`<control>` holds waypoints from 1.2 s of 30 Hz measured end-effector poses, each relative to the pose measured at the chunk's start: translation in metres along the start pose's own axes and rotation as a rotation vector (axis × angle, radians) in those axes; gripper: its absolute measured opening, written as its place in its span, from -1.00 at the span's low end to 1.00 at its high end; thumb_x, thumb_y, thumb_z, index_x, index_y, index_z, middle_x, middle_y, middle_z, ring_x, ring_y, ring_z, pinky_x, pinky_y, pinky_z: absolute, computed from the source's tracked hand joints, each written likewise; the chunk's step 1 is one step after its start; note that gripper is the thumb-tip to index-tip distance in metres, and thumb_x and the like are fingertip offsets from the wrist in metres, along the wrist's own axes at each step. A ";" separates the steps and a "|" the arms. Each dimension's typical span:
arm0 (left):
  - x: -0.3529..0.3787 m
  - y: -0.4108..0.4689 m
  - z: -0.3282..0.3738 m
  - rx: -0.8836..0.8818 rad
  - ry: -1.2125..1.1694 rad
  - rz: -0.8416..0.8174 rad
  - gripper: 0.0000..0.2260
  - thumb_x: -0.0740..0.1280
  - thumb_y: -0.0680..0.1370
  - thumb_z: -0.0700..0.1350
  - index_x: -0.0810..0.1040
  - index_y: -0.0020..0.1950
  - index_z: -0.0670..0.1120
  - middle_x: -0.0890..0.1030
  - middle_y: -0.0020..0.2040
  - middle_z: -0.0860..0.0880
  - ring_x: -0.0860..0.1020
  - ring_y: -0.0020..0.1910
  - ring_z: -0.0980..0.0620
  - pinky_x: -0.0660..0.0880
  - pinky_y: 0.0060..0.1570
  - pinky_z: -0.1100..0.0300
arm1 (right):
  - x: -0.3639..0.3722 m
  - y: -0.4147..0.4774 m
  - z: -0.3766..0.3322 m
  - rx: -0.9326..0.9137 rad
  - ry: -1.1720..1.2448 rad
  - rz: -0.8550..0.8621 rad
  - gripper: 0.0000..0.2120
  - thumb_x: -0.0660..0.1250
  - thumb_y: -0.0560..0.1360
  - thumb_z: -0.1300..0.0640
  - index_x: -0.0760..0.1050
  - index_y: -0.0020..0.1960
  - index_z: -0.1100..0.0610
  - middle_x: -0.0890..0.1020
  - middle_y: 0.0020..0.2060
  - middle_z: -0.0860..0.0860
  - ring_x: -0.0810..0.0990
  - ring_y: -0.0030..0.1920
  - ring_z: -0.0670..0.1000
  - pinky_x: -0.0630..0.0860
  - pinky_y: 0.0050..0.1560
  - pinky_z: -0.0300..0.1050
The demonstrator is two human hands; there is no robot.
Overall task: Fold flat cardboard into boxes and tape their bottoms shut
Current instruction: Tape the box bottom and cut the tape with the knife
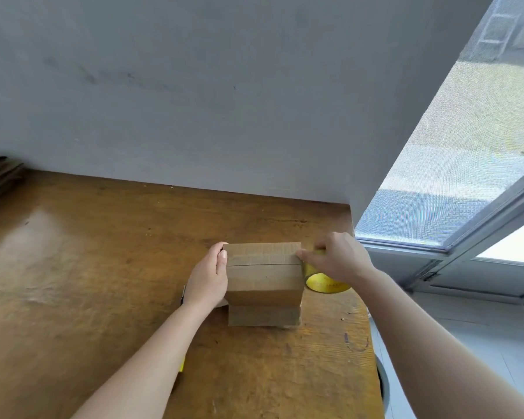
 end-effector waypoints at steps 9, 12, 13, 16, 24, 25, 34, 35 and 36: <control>0.005 0.007 -0.006 -0.190 -0.264 -0.013 -0.59 0.20 0.57 0.20 0.40 0.35 0.04 0.48 0.30 0.03 0.44 0.16 0.06 0.40 0.04 0.14 | 0.008 -0.001 -0.001 0.005 0.064 -0.034 -0.44 0.31 0.46 -0.25 0.24 -0.52 0.06 0.37 -0.51 -0.06 0.33 -0.43 -0.08 0.14 -0.46 -0.13; 0.004 0.006 -0.014 -0.239 -0.330 0.060 -0.64 0.18 0.61 0.13 0.44 0.35 0.02 0.49 0.31 0.03 0.44 0.25 0.02 0.41 0.15 0.11 | 0.013 0.000 -0.007 0.036 0.088 -0.030 -0.43 0.31 0.45 -0.28 0.25 -0.55 0.05 0.38 -0.51 -0.07 0.35 -0.44 -0.09 0.14 -0.47 -0.13; 0.002 0.004 -0.019 -0.239 -0.307 0.094 -0.65 0.16 0.62 0.12 0.46 0.33 0.02 0.51 0.29 0.04 0.46 0.21 0.04 0.42 0.14 0.12 | 0.019 0.000 -0.008 0.049 0.096 -0.049 -0.43 0.31 0.44 -0.29 0.27 -0.57 0.04 0.38 -0.52 -0.08 0.34 -0.45 -0.11 0.14 -0.47 -0.14; -0.007 -0.006 -0.033 -0.218 -0.145 0.150 -0.66 0.08 0.64 0.11 0.53 0.26 0.01 0.59 0.16 0.04 0.49 0.01 0.10 0.43 -0.01 0.16 | 0.055 -0.016 -0.007 0.078 0.150 -0.164 -0.47 0.29 0.45 -0.30 0.36 -0.54 0.01 0.38 -0.55 -0.08 0.36 -0.47 -0.13 0.19 -0.50 -0.15; 0.009 -0.028 0.032 0.236 0.631 0.109 -0.43 -0.13 0.63 0.19 0.20 0.53 -0.09 0.24 0.52 -0.10 0.24 0.49 -0.10 0.20 0.42 -0.14 | 0.071 -0.027 -0.008 0.173 0.182 -0.142 -0.57 0.24 0.43 -0.38 0.61 -0.19 -0.03 0.51 -0.41 -0.15 0.49 -0.34 -0.09 0.28 -0.47 -0.20; 0.024 -0.032 0.036 0.256 0.674 0.021 -0.37 -0.20 0.60 0.24 0.12 0.55 -0.08 0.13 0.56 -0.10 0.12 0.53 -0.08 0.08 0.46 -0.16 | 0.070 -0.027 -0.009 0.180 0.164 -0.134 -0.57 0.24 0.43 -0.37 0.61 -0.18 -0.03 0.51 -0.40 -0.15 0.49 -0.34 -0.09 0.28 -0.47 -0.21; 0.038 -0.015 0.012 0.388 0.775 -0.234 -0.28 -0.40 0.48 0.37 -0.21 0.56 0.04 -0.27 0.55 0.05 -0.31 0.51 0.10 -0.27 0.48 -0.06 | 0.086 -0.048 -0.022 0.156 0.414 -0.224 -0.69 0.24 0.50 0.01 0.37 -0.39 0.07 0.46 -0.45 -0.06 0.45 -0.37 0.00 0.32 -0.42 -0.14; 0.036 -0.011 0.010 0.403 0.778 -0.253 -0.28 -0.41 0.47 0.37 -0.23 0.56 0.05 -0.28 0.55 0.06 -0.32 0.51 0.11 -0.27 0.48 -0.06 | 0.090 -0.052 -0.021 0.187 0.560 -0.270 -0.71 0.25 0.49 0.07 0.35 -0.39 0.07 0.42 -0.46 -0.07 0.42 -0.38 -0.02 0.34 -0.43 -0.18; 0.033 -0.007 0.008 0.420 0.779 -0.269 -0.28 -0.41 0.46 0.38 -0.24 0.55 0.06 -0.29 0.54 0.07 -0.32 0.50 0.12 -0.27 0.49 -0.05 | 0.093 -0.057 -0.021 0.216 0.723 -0.313 -0.73 0.27 0.48 0.11 0.35 -0.39 0.05 0.39 -0.46 -0.07 0.40 -0.40 -0.05 0.35 -0.44 -0.23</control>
Point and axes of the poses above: each hand's wrist, its own y-axis towards the middle knuckle, its own x-axis out of the palm, z = x × y, the point moved 8 cm from there along y, towards the middle knuckle
